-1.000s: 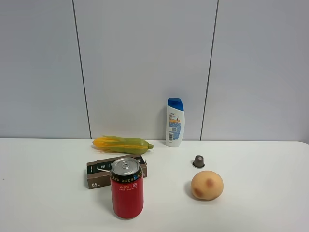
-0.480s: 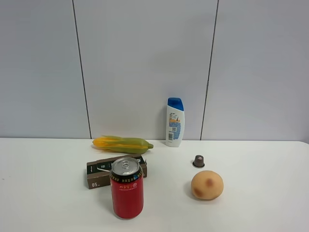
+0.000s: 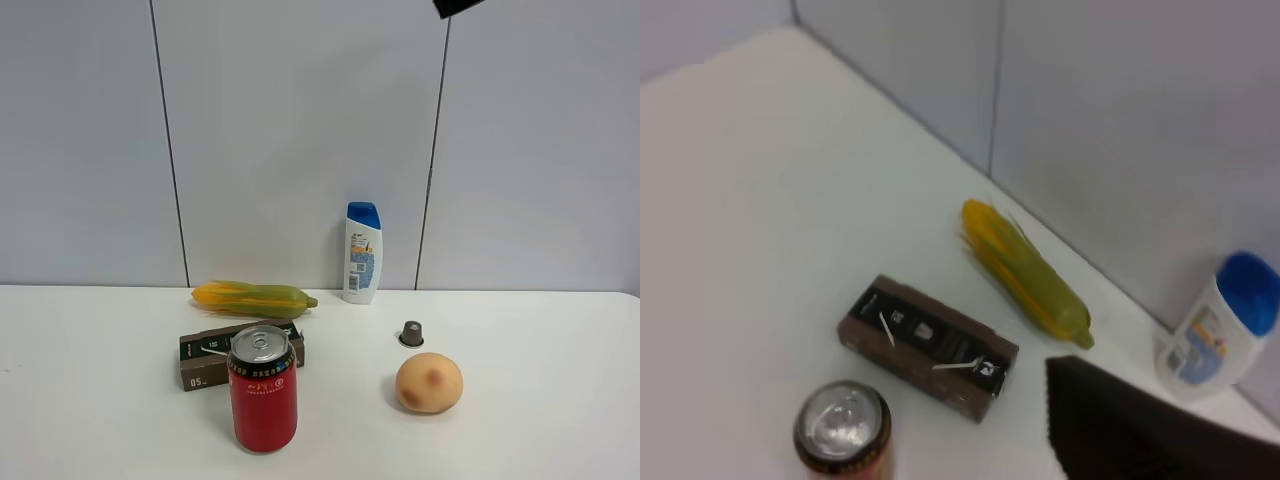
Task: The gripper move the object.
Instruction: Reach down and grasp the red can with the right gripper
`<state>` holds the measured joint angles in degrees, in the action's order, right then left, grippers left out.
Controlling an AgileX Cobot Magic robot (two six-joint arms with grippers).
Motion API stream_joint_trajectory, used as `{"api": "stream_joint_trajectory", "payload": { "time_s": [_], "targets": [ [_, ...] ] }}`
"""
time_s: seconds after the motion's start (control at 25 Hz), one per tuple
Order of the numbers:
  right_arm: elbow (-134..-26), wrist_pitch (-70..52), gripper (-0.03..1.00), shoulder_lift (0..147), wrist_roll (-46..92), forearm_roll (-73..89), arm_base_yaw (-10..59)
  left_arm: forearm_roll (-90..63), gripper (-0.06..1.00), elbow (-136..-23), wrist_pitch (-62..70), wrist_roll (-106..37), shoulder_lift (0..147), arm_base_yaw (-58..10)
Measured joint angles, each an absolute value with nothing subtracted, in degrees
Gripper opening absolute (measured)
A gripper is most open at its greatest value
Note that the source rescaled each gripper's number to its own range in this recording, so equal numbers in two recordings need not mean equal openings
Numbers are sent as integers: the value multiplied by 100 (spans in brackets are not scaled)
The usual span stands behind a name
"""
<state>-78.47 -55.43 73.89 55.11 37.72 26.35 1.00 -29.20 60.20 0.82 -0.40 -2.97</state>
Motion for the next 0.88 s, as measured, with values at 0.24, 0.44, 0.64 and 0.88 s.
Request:
{"api": "stream_joint_trajectory", "payload": {
  "time_s": [0.24, 0.44, 0.64, 0.88],
  "targets": [
    [-7854, -5325, 72, 7879, 5088, 2079, 3894, 100, 100, -2920, 6020, 82, -40, -297],
    [-7679, -5195, 72, 8233, 4406, 1820, 4038, 100, 100, -2920, 6020, 82, -40, -297],
    [-7363, -5139, 72, 8635, 3880, 1960, 4052, 100, 100, -2920, 6020, 82, -40, -297],
    [-7362, -4765, 72, 9333, 3342, 2404, 4052, 100, 100, -2920, 6020, 82, -40, -297]
  ]
}}
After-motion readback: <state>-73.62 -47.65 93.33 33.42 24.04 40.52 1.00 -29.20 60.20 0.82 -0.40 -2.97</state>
